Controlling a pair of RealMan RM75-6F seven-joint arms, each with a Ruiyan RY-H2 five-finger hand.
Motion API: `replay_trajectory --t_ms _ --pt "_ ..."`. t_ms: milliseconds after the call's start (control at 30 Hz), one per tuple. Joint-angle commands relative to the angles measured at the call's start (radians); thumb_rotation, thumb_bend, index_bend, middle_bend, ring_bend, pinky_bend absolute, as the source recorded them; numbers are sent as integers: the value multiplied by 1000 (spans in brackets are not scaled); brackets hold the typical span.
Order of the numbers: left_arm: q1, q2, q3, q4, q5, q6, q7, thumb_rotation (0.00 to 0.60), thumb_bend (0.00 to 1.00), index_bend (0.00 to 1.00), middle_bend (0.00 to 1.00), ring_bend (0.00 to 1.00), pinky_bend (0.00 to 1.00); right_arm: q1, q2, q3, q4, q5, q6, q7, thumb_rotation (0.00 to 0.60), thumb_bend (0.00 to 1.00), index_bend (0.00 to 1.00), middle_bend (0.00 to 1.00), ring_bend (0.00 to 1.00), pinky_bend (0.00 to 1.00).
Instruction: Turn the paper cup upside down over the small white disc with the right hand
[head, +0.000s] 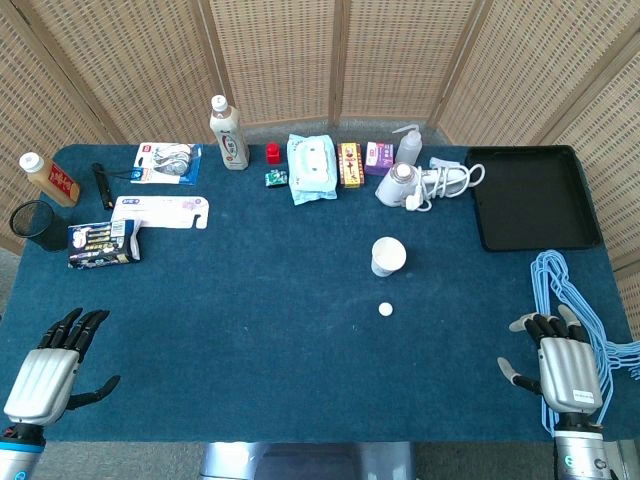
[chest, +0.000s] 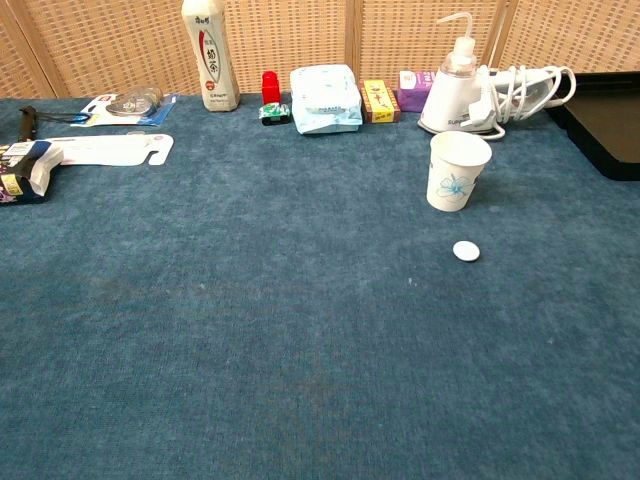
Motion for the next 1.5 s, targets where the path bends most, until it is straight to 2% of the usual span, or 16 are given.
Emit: replay_trajectory --t_ms 33,367,533,733,933,1233,1500 --pt "-3 -1 -1 0 -2 -5 3 386 234 66 134 58 126 -1 0 1 0 3 -1 0 511 282 375 334 277 86" --pt "-2 -1 1 3 4 -3 0 382 234 65 134 58 126 -4 10 -2 -8 -6 0 22 509 282 374 333 277 86" --pt "-7 1 -4 4 -1 -8 -2 385 234 65 135 58 126 23 13 16 -16 -7 -39 105 511 282 374 333 277 88" --pt "-13 0 -8 0 -10 -19 7 388 235 65 134 58 126 120 18 82 4 8 -164 287 510 282 360 327 277 91" --pt "-17 -7 -10 0 -27 -30 18 389 235 65 134 58 126 245 10 166 41 90 -326 423 512 281 263 263 266 93" --pt "-36 -21 -22 8 -58 -60 32 383 235 65 134 58 126 393 -46 221 102 209 -472 349 510 268 173 179 208 81" --pt "-48 -34 -26 28 -84 -84 29 385 234 66 134 58 126 536 -129 260 179 374 -553 184 509 228 159 150 184 76"
